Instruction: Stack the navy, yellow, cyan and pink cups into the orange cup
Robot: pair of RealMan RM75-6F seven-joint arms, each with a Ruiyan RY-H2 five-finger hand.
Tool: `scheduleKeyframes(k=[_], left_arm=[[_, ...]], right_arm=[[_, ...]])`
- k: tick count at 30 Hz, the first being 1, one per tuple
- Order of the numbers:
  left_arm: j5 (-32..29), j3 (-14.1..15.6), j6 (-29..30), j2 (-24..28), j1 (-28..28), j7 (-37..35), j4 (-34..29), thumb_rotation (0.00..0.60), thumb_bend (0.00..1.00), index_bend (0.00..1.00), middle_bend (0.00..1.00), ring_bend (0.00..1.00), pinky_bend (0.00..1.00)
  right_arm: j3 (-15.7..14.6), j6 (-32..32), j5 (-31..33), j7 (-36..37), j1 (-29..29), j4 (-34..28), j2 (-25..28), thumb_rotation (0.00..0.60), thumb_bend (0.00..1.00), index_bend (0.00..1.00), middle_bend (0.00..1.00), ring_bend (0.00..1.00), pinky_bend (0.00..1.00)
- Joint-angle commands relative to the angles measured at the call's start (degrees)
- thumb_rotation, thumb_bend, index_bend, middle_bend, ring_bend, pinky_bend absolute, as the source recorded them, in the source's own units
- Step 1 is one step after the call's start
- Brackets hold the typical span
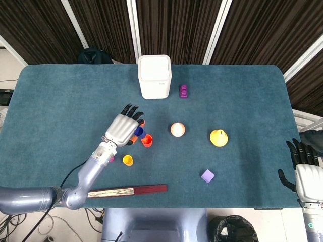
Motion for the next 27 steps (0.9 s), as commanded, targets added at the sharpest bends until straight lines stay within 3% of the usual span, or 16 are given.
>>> scheduleKeyframes(k=[1,27], left_arm=[[-1.04,0.43,0.44,-1.47,-0.65,1.05,1.20,0.600,0.35,0.42,0.17,0.00,0.00],[-0.36,1.78,1.30,-6.94,-1.88,1.31,5.90,0.600,0.35,0.42,0.17,0.00,0.00]], right_arm=[[-0.02,0.03,-0.01,-0.02,-0.03,-0.03,0.01,0.600,0.43,0.04,0.00,0.04,0.00],[0.09,0.44,-0.21,0.57,-0.21,-0.60,0.48,0.600,0.43,0.04,0.00,0.04,0.00]])
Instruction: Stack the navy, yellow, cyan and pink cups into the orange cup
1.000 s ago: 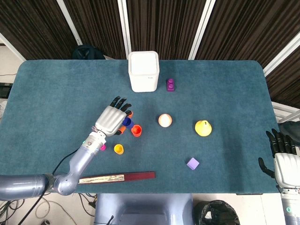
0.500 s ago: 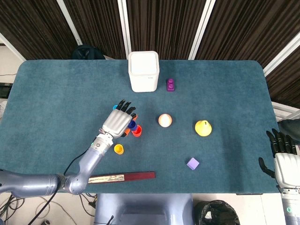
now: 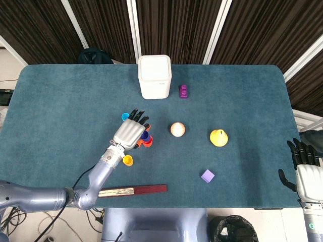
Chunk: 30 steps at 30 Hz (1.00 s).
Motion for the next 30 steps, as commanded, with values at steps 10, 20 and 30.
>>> scheduleKeyframes(k=[10,20,30], left_arm=[[-0.63,0.38,-0.11,-1.78,-0.54,0.86,1.89,0.600,0.35,0.42,0.17,0.00,0.00],[-0.69,0.47,-0.04,-2.87,-0.79,1.18,3.13,0.600,0.35,0.38,0.17,0.00,0.00],[-1.44,1.32,-0.39,-3.26,-1.05,2.72,3.24,0.600,0.35,0.21,0.16,0.00,0.00]], right_arm=[[0.08,0.01,0.08,0.09,0.00,-0.01,0.06,0.600,0.43,0.04,0.00,0.04,0.00],[0.11,-0.02,0.07,0.24,0.01,0.00,0.14,0.600,0.43,0.04,0.00,0.04,0.00],[0.10,0.18,-0.10,0.05,-0.06,-0.29,0.32,0.600,0.43,0.05,0.00,0.04,0.00]])
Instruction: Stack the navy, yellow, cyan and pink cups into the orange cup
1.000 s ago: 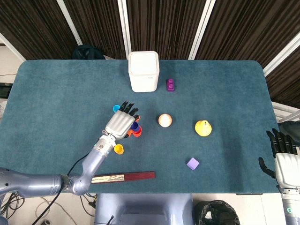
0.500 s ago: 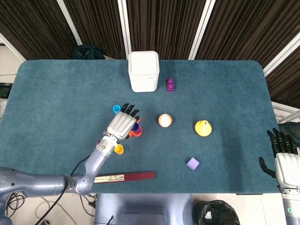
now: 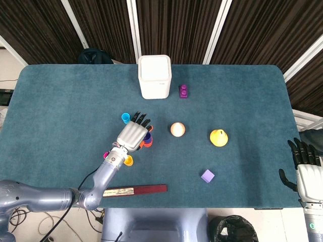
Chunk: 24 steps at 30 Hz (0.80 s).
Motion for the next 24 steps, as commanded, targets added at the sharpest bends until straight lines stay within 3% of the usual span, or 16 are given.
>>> scheduleKeyframes(k=[1,8,16,24], left_arm=[[-0.43,0.36,-0.11,-0.02,-0.04,0.60,0.00,0.600,0.35,0.18,0.16,0.00,0.00],[-0.87,0.11,-0.02,0.53,-0.01,0.62,-1.00,0.600,0.34,0.09,0.16,0.00,0.00],[3.28,-0.77,0.42,2.94,1.19,-3.74,-4.28,0.600,0.32,0.12,0.16,0.00,0.00],[7.25,0.05,0.16,9.93,3.61,-7.51,-12.13,0.600,0.30,0.15,0.15,0.00,0.01]], right_arm=[[-0.03,0.01,0.00,-0.05,-0.04,-0.13,0.07,0.600,0.43,0.05,0.00,0.04,0.00],[0.12,0.20,0.03,0.14,-0.06,-0.05,0.03,0.600,0.43,0.05,0.00,0.04,0.00],[0.15,-0.01,0.13,0.07,0.05,0.15,-0.13,0.600,0.43,0.05,0.00,0.04,0.00],[-0.16,-0.37,-0.02,-0.92,0.20,0.12,-0.62,0.600,0.43,0.05,0.00,0.04,0.00]])
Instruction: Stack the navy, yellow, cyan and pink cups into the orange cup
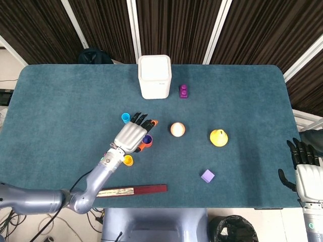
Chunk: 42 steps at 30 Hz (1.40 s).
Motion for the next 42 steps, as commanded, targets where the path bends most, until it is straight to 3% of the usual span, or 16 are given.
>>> scheduleKeyframes(k=[1,9,17,30,42], left_arm=[[2.71,0.93,0.20,4.68,1.85,-1.98,-4.97,0.600,0.30,0.16,0.15,0.00,0.01],[6.01,4.19,-0.57,16.07,6.09,-6.06,-13.73,0.600,0.30,0.24,0.15,0.00,0.01],[12.70,8.76,-4.28,21.61,9.05,-11.09,-14.25,0.600,0.30,0.30,0.15,0.00,0.00],[17.31,11.83,-7.33,19.61,10.73,-14.14,-9.50,0.600,0.27,0.28,0.15,0.00,0.00],[16.73,11.20,-8.92,14.26,9.64,-11.88,-6.20,0.600,0.27,0.27,0.15,0.00,0.00]], right_arm=[[-0.04,0.05,-0.09,-0.41,0.04,-0.16,-0.19,0.600,0.43,0.05,0.00,0.04,0.00],[-0.10,0.03,0.07,-1.22,0.01,-0.52,-0.53,0.600,0.43,0.05,0.00,0.04,0.00],[-0.13,-0.18,0.28,-1.84,0.08,-0.58,-0.88,0.600,0.43,0.05,0.00,0.04,0.00],[0.18,-0.08,0.81,-1.55,-0.02,-0.55,-0.86,0.600,0.43,0.05,0.00,0.04,0.00],[0.23,-0.32,1.04,-1.29,0.01,-0.56,-0.73,0.600,0.43,0.05,0.00,0.04,0.00]])
